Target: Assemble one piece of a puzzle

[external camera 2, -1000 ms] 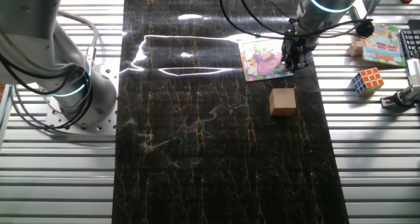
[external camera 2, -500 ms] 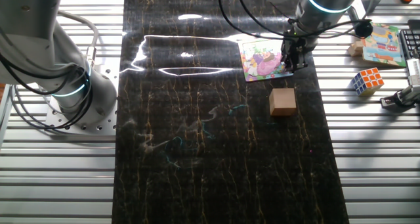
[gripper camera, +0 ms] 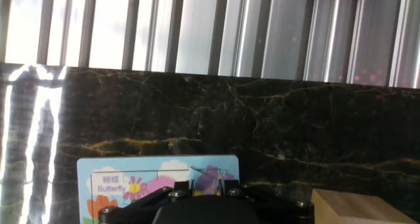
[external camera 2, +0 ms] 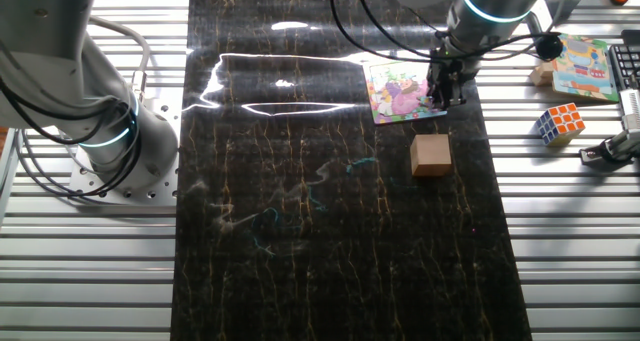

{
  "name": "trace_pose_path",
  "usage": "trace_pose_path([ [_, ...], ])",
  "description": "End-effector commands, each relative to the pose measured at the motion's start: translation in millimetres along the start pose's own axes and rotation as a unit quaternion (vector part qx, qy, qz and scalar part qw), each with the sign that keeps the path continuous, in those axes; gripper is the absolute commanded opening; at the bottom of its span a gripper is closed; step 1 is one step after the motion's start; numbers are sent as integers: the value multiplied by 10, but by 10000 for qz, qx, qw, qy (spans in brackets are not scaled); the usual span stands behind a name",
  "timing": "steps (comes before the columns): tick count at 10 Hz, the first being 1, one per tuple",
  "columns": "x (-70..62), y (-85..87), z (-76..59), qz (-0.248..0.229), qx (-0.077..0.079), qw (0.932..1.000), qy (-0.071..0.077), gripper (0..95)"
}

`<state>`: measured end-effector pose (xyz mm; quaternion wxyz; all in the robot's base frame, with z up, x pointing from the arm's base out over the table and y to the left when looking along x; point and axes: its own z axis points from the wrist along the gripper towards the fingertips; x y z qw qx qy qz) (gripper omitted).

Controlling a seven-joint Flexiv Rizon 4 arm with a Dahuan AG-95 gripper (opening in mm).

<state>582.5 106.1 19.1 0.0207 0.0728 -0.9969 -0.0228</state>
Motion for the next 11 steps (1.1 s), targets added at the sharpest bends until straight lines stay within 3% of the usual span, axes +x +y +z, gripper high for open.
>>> trace_pose_path([
  [1, -1, 4, -17, 18, -40, 10000, 0, 190],
  [3, 3, 55, -76, 120, -50, 9999, 26, 190],
  [7, 29, 131, -67, 305, -186, 9994, -2, 190],
  [11, 36, 133, -31, 394, -195, 9990, -22, 190],
])
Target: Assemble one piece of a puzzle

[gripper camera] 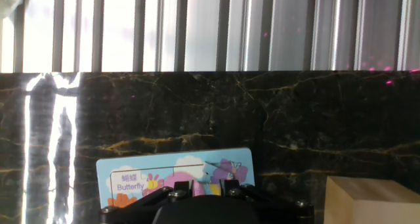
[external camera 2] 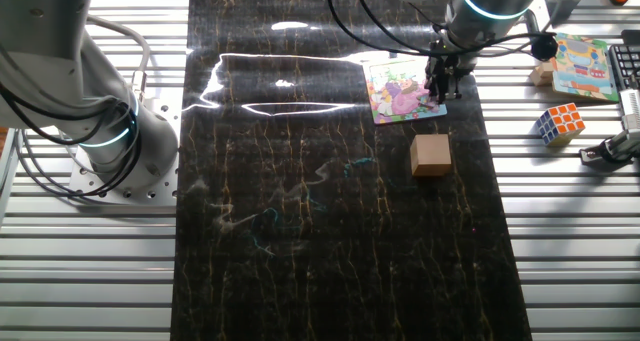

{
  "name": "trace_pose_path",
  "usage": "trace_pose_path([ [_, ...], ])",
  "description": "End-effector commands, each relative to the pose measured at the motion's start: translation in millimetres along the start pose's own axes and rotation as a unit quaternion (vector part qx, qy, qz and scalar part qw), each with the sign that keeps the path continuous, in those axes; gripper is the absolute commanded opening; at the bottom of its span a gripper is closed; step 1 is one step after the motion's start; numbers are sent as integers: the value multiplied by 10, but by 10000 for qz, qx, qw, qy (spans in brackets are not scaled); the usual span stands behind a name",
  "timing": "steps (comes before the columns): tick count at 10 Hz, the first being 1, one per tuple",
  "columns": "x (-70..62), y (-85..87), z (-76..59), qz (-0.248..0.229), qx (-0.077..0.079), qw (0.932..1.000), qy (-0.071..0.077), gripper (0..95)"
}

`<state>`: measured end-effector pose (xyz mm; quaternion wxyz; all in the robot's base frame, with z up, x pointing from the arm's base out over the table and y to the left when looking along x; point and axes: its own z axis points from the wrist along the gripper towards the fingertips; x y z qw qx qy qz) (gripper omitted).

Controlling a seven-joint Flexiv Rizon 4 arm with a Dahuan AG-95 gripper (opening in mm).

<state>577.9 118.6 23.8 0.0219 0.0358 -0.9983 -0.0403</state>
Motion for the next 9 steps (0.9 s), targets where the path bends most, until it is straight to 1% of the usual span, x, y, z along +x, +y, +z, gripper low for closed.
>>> trace_pose_path([
  [1, 12, 1, 34, 36, -6, 10000, -22, 190],
  [2, 13, 1, 40, 31, 8, 10000, -36, 190],
  [4, 16, -1, 56, -12, 67, 9999, -142, 190],
  [8, 14, -7, 56, -59, 82, 9997, -213, 190],
  [9, 14, -7, 58, -43, 77, 9997, -244, 380],
])
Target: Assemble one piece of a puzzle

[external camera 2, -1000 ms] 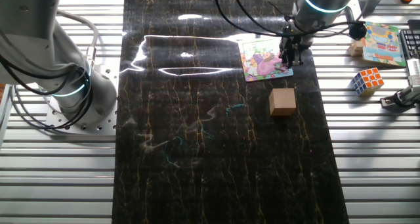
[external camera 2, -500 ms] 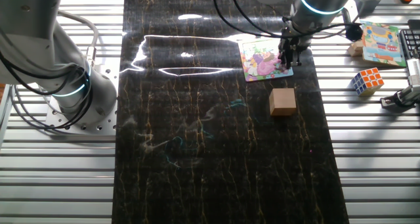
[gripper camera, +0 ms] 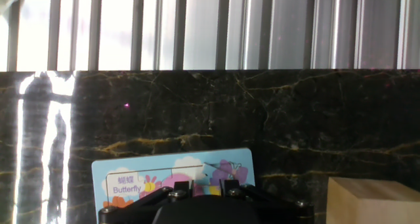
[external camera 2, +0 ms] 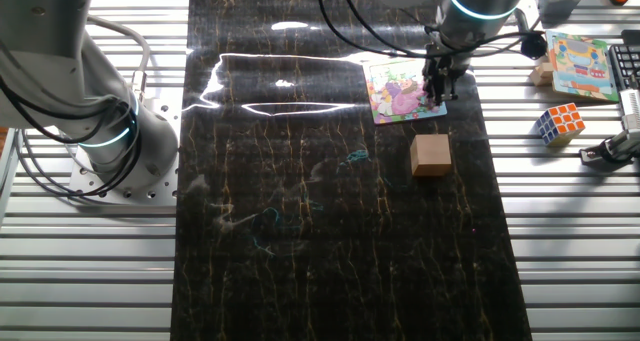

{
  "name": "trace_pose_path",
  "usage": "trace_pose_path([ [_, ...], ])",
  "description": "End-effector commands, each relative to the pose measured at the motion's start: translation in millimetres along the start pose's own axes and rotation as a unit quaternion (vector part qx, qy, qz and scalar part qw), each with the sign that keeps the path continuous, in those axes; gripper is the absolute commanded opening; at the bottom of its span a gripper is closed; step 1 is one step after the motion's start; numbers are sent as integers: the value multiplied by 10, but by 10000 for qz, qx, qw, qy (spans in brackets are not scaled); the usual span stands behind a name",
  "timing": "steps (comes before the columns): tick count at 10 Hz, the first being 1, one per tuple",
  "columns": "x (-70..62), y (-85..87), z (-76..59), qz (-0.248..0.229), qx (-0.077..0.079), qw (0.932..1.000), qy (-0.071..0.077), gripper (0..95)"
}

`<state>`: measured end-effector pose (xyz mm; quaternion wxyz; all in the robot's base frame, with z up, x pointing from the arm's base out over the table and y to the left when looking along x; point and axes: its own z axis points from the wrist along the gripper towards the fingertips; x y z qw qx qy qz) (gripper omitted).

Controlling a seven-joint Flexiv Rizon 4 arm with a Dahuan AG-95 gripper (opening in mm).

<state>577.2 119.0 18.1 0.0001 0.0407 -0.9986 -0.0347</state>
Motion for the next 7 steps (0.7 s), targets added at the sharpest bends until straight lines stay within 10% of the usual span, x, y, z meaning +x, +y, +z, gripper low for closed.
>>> trace_pose_path([
  [1, 10, -6, 4, 24, 8, 10000, -33, 380],
  [7, 35, -20, 27, -69, 60, 9999, -74, 380],
])
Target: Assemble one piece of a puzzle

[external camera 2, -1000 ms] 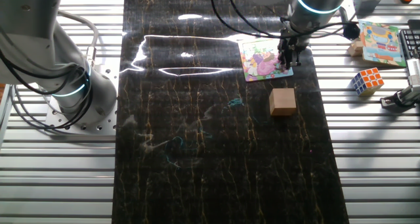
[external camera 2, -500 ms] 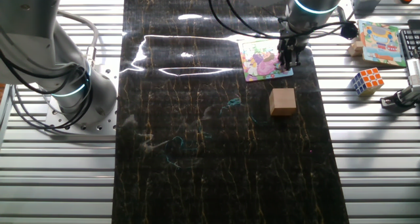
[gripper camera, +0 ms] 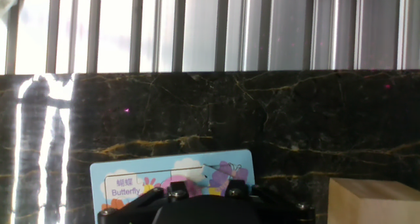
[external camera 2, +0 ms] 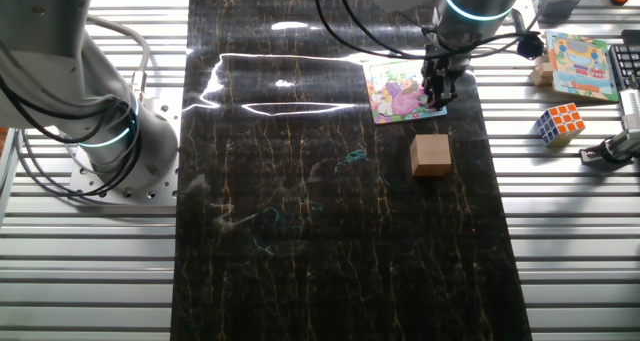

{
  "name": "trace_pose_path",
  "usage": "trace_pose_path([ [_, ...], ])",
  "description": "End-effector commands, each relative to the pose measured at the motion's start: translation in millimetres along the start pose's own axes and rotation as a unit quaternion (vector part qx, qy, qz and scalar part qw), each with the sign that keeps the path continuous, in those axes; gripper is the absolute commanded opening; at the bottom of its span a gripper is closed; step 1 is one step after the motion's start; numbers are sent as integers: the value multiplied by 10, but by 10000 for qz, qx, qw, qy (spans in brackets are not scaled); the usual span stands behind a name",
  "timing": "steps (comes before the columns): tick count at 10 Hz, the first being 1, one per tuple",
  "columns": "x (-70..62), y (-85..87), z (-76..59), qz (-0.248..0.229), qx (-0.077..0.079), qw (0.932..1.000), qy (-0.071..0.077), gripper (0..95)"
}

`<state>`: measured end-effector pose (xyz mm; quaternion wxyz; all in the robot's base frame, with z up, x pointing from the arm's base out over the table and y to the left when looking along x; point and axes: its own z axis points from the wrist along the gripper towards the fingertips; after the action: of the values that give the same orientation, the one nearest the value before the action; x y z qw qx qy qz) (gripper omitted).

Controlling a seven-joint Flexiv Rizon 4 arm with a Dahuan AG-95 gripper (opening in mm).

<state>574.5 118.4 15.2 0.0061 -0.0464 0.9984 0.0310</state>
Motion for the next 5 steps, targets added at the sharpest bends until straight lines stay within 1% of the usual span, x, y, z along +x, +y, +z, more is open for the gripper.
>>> trace_pose_path([
  [1, 22, -23, 6, -37, 29, 10000, -21, 380],
  [5, 33, -56, 11, -104, 59, 9999, -29, 380],
])
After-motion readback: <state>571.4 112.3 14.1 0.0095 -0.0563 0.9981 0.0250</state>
